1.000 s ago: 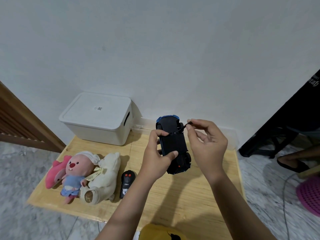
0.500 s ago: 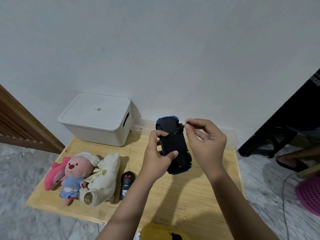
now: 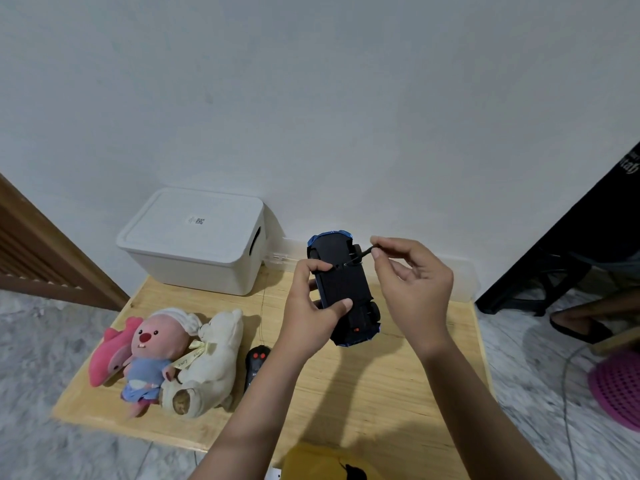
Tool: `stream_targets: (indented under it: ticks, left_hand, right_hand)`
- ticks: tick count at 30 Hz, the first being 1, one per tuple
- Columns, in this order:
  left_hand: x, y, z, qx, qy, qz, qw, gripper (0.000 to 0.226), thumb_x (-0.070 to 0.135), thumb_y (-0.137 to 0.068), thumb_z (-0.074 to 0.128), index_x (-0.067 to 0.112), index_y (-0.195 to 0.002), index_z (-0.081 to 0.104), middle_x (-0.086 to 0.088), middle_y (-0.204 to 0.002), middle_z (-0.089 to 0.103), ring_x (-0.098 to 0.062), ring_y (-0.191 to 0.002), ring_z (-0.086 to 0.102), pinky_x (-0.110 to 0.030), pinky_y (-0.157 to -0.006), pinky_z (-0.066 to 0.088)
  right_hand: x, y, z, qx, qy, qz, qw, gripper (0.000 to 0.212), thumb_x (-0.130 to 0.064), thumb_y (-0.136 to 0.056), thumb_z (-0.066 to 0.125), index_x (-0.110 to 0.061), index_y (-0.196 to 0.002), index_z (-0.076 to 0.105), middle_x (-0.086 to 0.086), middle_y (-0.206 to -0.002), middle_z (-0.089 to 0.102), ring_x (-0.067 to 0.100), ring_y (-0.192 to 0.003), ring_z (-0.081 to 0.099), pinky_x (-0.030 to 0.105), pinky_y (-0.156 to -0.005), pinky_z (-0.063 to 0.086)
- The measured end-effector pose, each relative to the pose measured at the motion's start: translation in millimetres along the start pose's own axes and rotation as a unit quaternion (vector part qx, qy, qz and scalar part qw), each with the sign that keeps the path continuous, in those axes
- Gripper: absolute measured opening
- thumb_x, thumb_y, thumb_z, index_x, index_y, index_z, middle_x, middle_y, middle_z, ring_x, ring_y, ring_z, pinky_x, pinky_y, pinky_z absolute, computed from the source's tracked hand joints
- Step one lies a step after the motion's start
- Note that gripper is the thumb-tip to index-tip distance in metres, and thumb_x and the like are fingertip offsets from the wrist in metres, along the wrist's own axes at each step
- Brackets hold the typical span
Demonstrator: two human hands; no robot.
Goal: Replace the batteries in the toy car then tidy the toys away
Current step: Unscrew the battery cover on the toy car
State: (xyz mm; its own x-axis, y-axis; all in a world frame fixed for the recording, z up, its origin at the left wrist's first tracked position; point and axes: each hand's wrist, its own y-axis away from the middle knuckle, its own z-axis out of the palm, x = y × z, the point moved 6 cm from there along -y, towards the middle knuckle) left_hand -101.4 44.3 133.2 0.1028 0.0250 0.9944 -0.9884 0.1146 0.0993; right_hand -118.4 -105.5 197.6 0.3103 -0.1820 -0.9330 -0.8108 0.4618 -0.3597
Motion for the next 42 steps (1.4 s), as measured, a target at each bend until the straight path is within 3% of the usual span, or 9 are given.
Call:
stream_targets:
  ticks: [5, 12, 18, 21, 23, 26, 29, 35, 42]
  left_hand:
    - [0, -3, -5, -0.009, -0.005, 0.004, 1.0, 0.05, -0.007, -0.078, 0.069, 0.033, -0.099, 0.047, -0.004, -0.108, 0.057, -0.027, -0.083, 0.066, -0.038, -0.062, 0.06]
    - [-2, -8, -14, -0.026, -0.005, 0.005, 1.0, 0.049, -0.007, -0.08, 0.067, 0.032, -0.101, 0.045, -0.003, -0.106, 0.057, -0.027, -0.084, 0.065, -0.042, -0.065, 0.06]
    - [-14, -13, -24, -0.04, -0.01, -0.002, 0.999, 0.05, -0.005, -0.08, 0.067, 0.034, -0.1, 0.045, -0.007, -0.11, 0.058, -0.022, -0.081, 0.064, -0.029, -0.061, 0.057]
    - [-24, -16, -30, -0.045, -0.006, -0.015, 0.999, 0.05, -0.005, -0.08, 0.068, 0.035, -0.1, 0.045, -0.011, -0.113, 0.057, -0.019, -0.084, 0.063, -0.026, -0.058, 0.054]
    - [-33, -17, -33, -0.047, -0.002, -0.026, 0.999, 0.051, -0.004, -0.08, 0.068, 0.037, -0.099, 0.045, -0.012, -0.114, 0.056, -0.02, -0.09, 0.062, -0.027, -0.058, 0.054]
    - [-46, -19, -39, -0.047, -0.001, -0.041, 0.998, 0.052, -0.006, -0.079, 0.069, 0.037, -0.098, 0.045, -0.012, -0.115, 0.056, -0.023, -0.102, 0.058, -0.031, -0.06, 0.057]
    - [-58, -21, -41, -0.048, 0.002, -0.059, 0.997, 0.052, -0.006, -0.079, 0.068, 0.037, -0.098, 0.045, -0.012, -0.116, 0.055, -0.025, -0.107, 0.057, -0.039, -0.065, 0.059]
    - [-76, -21, -40, -0.046, 0.003, -0.087, 0.995, 0.053, -0.009, -0.079, 0.068, 0.036, -0.097, 0.046, -0.005, -0.115, 0.053, -0.019, -0.106, 0.056, -0.038, -0.065, 0.059]
    - [-89, -17, -37, -0.053, -0.021, -0.111, 0.992, 0.051, -0.007, -0.079, 0.069, 0.033, -0.101, 0.045, -0.002, -0.11, 0.055, -0.014, -0.098, 0.057, -0.029, -0.058, 0.055]
  right_hand:
    - [-5, 2, 10, -0.005, 0.017, -0.035, 0.999, 0.022, 0.002, -0.076, 0.073, -0.019, -0.083, 0.068, 0.001, -0.083, 0.063, 0.009, -0.077, 0.064, 0.027, -0.073, 0.057]
    - [2, 5, 16, 0.019, 0.019, -0.027, 0.999, 0.032, 0.008, -0.08, 0.064, -0.024, -0.086, 0.067, 0.004, -0.089, 0.067, 0.009, -0.081, 0.064, 0.027, -0.074, 0.056]
    - [15, 13, 4, 0.069, -0.033, 0.017, 0.997, 0.019, 0.009, -0.08, 0.066, -0.009, -0.088, 0.067, 0.007, -0.087, 0.068, 0.013, -0.08, 0.064, 0.021, -0.071, 0.054]
    - [33, 23, -14, 0.098, -0.035, 0.046, 0.994, 0.012, 0.006, -0.08, 0.068, -0.002, -0.088, 0.066, 0.016, -0.088, 0.069, 0.026, -0.084, 0.067, 0.034, -0.078, 0.056]
    - [50, 35, -30, 0.115, 0.021, 0.07, 0.991, 0.011, 0.004, -0.08, 0.068, -0.004, -0.087, 0.068, 0.016, -0.087, 0.07, 0.025, -0.084, 0.069, 0.033, -0.077, 0.056]
    - [86, 60, -58, 0.164, 0.142, 0.136, 0.967, 0.01, -0.004, -0.078, 0.069, -0.012, -0.082, 0.07, 0.004, -0.078, 0.072, 0.002, -0.068, 0.065, 0.023, -0.067, 0.051]
    - [125, 85, -87, 0.215, 0.186, 0.202, 0.937, 0.009, -0.005, -0.076, 0.07, -0.01, -0.083, 0.071, 0.002, -0.076, 0.07, -0.001, -0.063, 0.06, 0.026, -0.067, 0.049]
    - [179, 108, -120, 0.205, 0.288, 0.271, 0.895, 0.01, -0.01, -0.075, 0.07, -0.01, -0.084, 0.073, 0.002, -0.074, 0.069, 0.018, -0.074, 0.065, 0.031, -0.07, 0.05]
    - [215, 114, -131, 0.13, 0.402, 0.28, 0.862, 0.013, -0.012, -0.077, 0.067, -0.007, -0.087, 0.073, 0.008, -0.082, 0.071, 0.022, -0.079, 0.063, 0.027, -0.073, 0.046]
